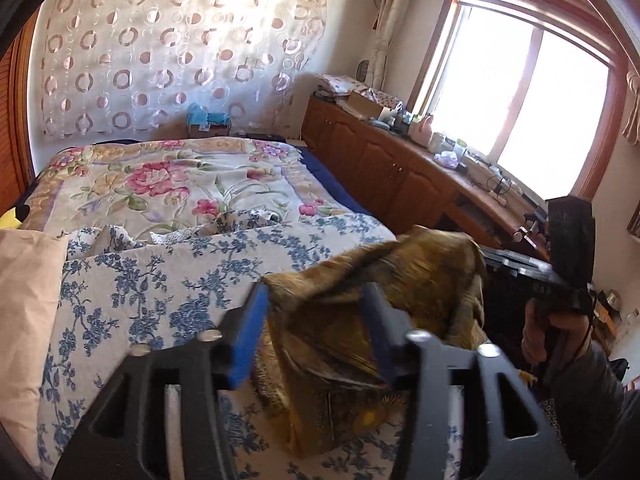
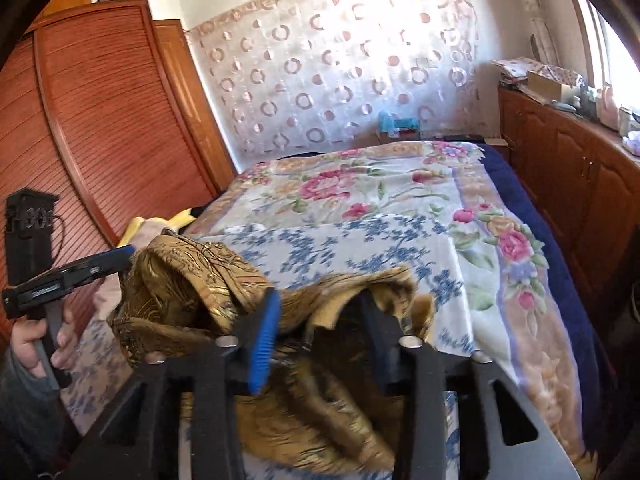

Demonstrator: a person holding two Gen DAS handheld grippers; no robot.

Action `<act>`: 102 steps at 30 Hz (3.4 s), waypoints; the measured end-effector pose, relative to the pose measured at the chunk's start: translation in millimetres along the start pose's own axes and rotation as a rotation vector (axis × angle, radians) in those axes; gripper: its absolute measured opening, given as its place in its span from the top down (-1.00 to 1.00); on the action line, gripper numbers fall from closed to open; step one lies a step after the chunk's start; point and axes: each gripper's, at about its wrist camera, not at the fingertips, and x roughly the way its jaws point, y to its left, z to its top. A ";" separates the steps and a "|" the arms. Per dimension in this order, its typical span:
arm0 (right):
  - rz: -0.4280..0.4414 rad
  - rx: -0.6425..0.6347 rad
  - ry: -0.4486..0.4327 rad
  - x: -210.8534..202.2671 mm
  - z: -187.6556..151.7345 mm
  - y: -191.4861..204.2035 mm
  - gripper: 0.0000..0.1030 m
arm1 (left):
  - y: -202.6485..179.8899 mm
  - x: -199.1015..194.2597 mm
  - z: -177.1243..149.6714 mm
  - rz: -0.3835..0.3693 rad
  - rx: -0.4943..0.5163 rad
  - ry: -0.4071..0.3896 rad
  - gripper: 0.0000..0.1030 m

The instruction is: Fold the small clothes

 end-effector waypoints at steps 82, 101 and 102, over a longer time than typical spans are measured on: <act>0.016 -0.144 0.121 25.4 22.4 62.3 0.70 | 18.0 22.8 -18.3 -0.046 -0.033 0.067 0.83; 0.346 -0.508 0.052 161.1 114.3 285.5 0.71 | 164.0 -176.4 -56.4 0.297 -0.244 -0.241 0.83; 0.357 -0.523 0.056 172.3 117.6 296.6 0.71 | 170.1 -179.8 -59.1 0.311 -0.257 -0.245 0.83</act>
